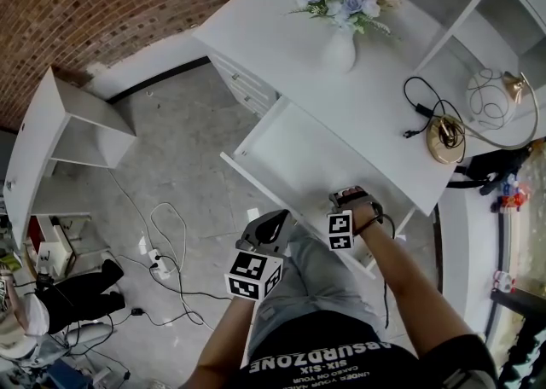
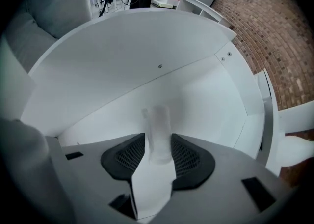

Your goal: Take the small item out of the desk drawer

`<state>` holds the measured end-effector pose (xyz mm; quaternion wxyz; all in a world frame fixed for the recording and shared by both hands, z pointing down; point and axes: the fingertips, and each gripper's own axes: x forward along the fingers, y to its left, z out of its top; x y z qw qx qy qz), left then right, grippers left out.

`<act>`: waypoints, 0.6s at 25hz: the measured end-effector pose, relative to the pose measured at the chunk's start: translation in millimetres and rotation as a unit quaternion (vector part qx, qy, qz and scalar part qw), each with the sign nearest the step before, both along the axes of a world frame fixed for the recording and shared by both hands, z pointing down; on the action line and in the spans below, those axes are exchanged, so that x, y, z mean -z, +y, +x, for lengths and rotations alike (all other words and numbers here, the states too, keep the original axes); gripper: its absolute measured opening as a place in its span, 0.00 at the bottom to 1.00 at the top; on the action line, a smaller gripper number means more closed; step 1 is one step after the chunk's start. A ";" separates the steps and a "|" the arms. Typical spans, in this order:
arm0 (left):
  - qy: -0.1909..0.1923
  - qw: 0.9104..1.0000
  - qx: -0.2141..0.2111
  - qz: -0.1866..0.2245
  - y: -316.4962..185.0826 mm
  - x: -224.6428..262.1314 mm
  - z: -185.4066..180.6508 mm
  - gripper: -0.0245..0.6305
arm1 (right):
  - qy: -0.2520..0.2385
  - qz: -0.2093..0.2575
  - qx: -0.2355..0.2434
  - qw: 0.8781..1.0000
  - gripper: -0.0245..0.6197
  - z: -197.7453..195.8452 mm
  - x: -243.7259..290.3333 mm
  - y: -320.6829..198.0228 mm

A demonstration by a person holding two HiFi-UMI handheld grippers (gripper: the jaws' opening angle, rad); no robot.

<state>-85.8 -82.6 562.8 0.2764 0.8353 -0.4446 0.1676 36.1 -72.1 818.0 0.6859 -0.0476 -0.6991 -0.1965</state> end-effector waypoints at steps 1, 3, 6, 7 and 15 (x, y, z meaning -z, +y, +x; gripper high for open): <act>0.000 1.000 0.000 0.000 -0.9 0.0 0.2 0.04 | -0.002 0.001 -0.001 1.000 0.26 0.1 0.1 -0.6; 0.001 1.000 0.001 -0.001 -2.8 0.0 0.1 0.04 | -0.004 -0.002 -0.005 1.000 0.24 0.5 0.5 -1.1; 0.000 1.000 0.002 -0.002 -6.7 0.6 -1.0 0.04 | -0.008 -0.012 -0.016 1.000 0.24 0.9 1.6 -0.9; 0.000 1.000 0.002 -0.002 -8.2 0.8 -1.6 0.04 | -0.009 -0.015 -0.021 1.000 0.24 0.8 2.0 -0.7; 0.012 1.000 0.011 -0.008 -19.5 2.5 -5.6 0.04 | -0.015 -0.040 -0.044 0.998 0.24 1.4 5.1 3.6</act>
